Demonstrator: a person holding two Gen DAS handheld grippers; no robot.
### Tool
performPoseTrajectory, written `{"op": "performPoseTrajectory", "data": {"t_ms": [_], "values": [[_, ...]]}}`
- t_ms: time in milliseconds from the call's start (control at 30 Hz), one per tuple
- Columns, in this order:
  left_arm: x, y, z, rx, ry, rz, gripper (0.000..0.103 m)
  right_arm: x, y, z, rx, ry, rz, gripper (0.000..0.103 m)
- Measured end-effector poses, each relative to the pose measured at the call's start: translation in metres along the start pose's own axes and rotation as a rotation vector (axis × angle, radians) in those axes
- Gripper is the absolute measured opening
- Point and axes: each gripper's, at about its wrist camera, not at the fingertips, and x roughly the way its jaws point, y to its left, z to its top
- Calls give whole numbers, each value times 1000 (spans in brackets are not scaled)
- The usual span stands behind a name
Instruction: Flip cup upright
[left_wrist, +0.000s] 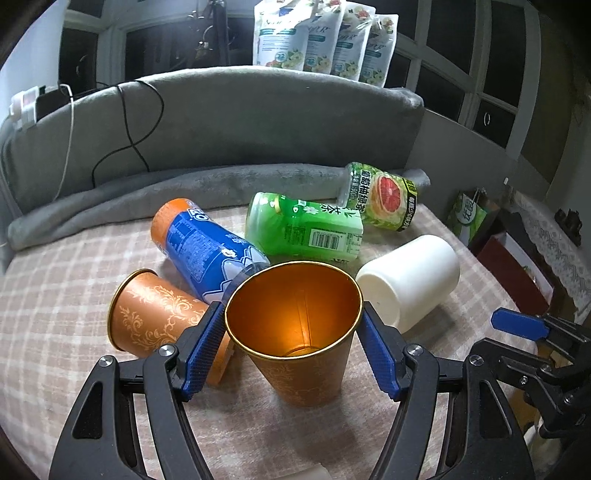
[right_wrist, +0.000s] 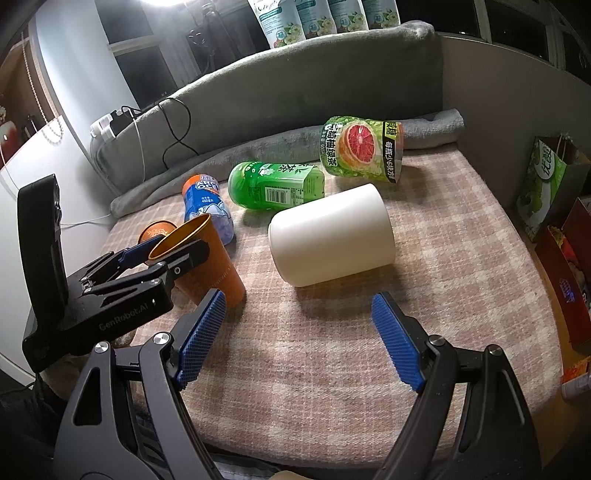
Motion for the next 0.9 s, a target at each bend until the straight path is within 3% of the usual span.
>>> {"op": "performPoseTrajectory", "data": {"t_ms": [400,900], "values": [[-5,-5,-3,21,16,-16,72,-2,1,-1,-1,-4,1,84],[-10,-1,-11,-23,89,-104,74,-12,7,-3,-6,-25,-3,84]]}}
